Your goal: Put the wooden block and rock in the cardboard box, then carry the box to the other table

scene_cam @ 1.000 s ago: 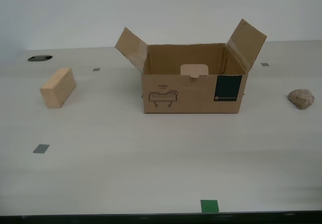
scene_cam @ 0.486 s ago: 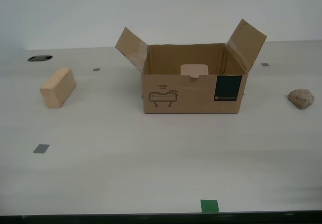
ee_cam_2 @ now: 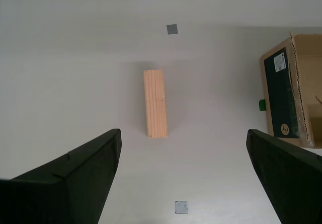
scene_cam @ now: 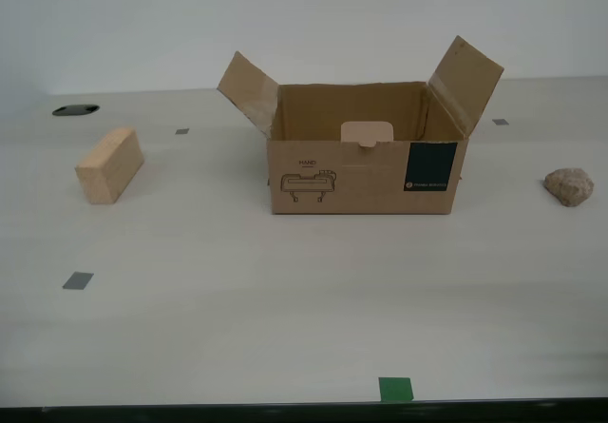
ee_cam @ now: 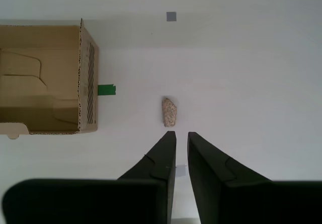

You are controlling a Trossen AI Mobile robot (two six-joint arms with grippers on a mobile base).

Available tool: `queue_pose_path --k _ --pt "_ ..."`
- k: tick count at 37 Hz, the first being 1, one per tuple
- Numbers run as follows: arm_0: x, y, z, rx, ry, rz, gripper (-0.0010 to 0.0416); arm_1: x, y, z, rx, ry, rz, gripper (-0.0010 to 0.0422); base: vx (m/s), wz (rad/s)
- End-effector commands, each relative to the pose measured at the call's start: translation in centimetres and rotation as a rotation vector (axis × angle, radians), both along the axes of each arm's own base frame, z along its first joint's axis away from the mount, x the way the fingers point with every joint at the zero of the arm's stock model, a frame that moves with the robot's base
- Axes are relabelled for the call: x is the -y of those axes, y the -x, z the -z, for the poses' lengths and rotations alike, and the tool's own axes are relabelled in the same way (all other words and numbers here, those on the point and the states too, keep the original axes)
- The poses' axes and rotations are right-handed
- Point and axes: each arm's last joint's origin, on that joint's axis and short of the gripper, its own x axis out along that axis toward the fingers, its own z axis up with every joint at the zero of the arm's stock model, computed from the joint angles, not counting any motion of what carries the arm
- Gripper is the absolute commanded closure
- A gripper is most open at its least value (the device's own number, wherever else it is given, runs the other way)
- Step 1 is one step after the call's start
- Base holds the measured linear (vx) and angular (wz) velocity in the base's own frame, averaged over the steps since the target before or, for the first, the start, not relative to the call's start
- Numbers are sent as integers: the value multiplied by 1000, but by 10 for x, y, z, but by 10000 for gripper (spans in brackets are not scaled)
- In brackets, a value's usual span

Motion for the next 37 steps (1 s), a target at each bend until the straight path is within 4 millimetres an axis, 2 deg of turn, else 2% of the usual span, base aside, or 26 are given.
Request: queue_pose_path --k 1,6,17,18,21,24,27,32,37 --pt "0 0 0 0 3 2 325 0 0 0 0 -2 2 73 0 0" --pt "0 0 0 1 2 4 244 0 0 0 0 -1 2 73 0 0" --pt "0 0 0 1 1 6 2 0 0 0 -1 0 0 73 0 0" --pt "0 0 0 2 1 6 -9 0 0 0 -1 1 -3 73 0 0" --pt "0 0 0 1 8 -5 31 0 0 0 -1 4 -8 73 0 0" --pt "0 0 0 0 16 -19 49 0 0 0 0 4 -9 73 0 0" --pt "0 0 0 0 17 -20 43 0 0 0 -1 5 -10 73 0 0" --pt "0 0 0 0 16 -19 -3 0 0 0 -1 12 -21 73 0 0" --pt "0 0 0 0 17 -20 19 0 0 0 0 11 -20 73 0 0"
